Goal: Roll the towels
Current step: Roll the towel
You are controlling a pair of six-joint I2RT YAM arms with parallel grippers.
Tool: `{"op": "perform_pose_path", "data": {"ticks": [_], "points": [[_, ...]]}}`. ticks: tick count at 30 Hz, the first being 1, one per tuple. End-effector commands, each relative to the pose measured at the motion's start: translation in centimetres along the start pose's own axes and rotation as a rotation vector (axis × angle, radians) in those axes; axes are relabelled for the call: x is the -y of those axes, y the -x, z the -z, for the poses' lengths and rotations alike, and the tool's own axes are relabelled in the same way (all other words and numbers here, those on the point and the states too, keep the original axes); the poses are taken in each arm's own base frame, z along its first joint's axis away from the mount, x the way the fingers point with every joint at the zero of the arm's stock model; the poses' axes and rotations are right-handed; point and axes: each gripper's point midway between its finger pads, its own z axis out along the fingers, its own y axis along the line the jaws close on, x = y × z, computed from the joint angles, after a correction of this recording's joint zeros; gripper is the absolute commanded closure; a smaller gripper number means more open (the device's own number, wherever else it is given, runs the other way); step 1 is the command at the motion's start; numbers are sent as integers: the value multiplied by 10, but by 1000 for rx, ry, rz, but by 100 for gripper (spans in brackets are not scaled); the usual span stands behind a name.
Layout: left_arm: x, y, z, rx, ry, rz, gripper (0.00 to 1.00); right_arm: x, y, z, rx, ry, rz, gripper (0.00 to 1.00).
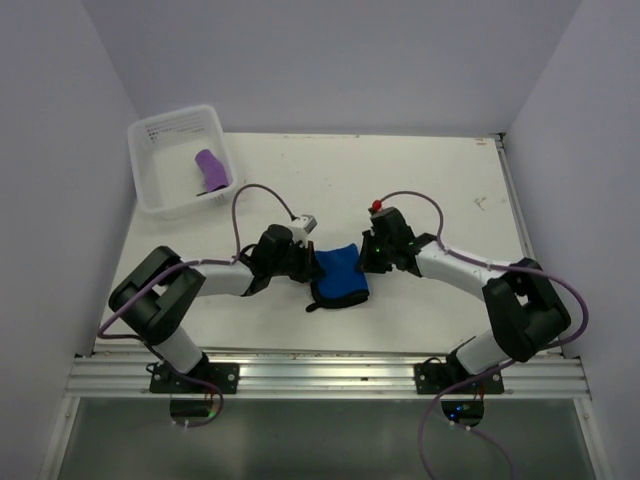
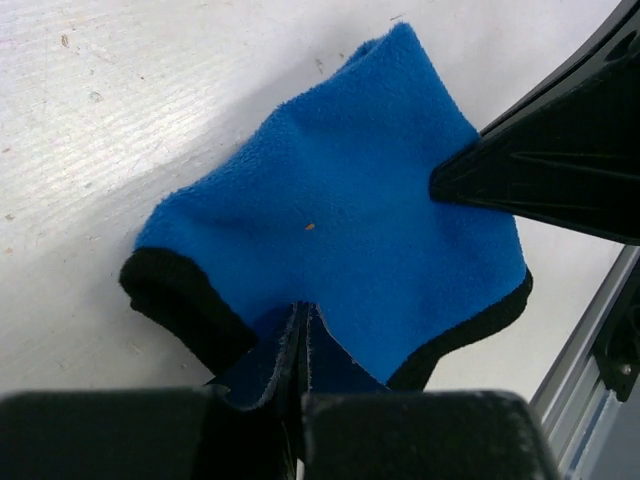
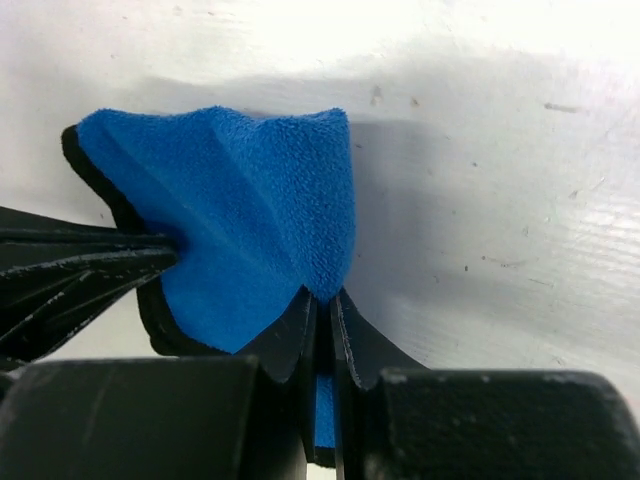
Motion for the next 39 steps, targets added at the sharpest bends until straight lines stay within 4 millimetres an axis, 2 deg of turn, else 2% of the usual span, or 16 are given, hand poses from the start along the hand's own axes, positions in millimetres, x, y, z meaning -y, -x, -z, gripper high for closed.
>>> {"op": "perform_pose_path", "data": {"ticks": [1,2,3,4,5,11,14,20,22,23,27,32,33,38,39], "points": [[17,8,11,30,-56,16,100,10,11,23,29,-191,217,100],[18,3,13,24,-63,27,100,1,14,25,39,-197,257,100],[22,6,17,35,-74,24,100,1,14,27,44,-225,284,100],[24,4,19,33,-80,28,100,10,13,28,33,-285,326,100],[23,2,21,30,-79,36,100,4,14,30,43,-304,362,100],[37,17,38,71,-100,24,100,8,15,29,65,-490,516,100],[40,23,38,74,-103,20,100,1,21,32,116,-567,572,100],[35,18,34,63,-95,47,100,-14,21,28,174,-621,627,100],[26,14,36,70,-56,61,100,-16,17,23,182,-651,654,100],[26,17,41,92,-47,57,100,-16,15,20,181,-658,658,100],[5,10,57,114,40,74,100,-16,6,8,167,-671,666,100],[-17,0,73,139,86,153,100,-28,1,0,187,-685,693,100],[-24,-8,74,126,100,173,100,-29,0,-1,193,-692,701,100],[-39,-7,76,141,52,261,100,-37,-4,-2,237,-717,754,100],[-40,-3,76,148,52,261,100,-45,-2,-6,247,-680,773,100]]}}
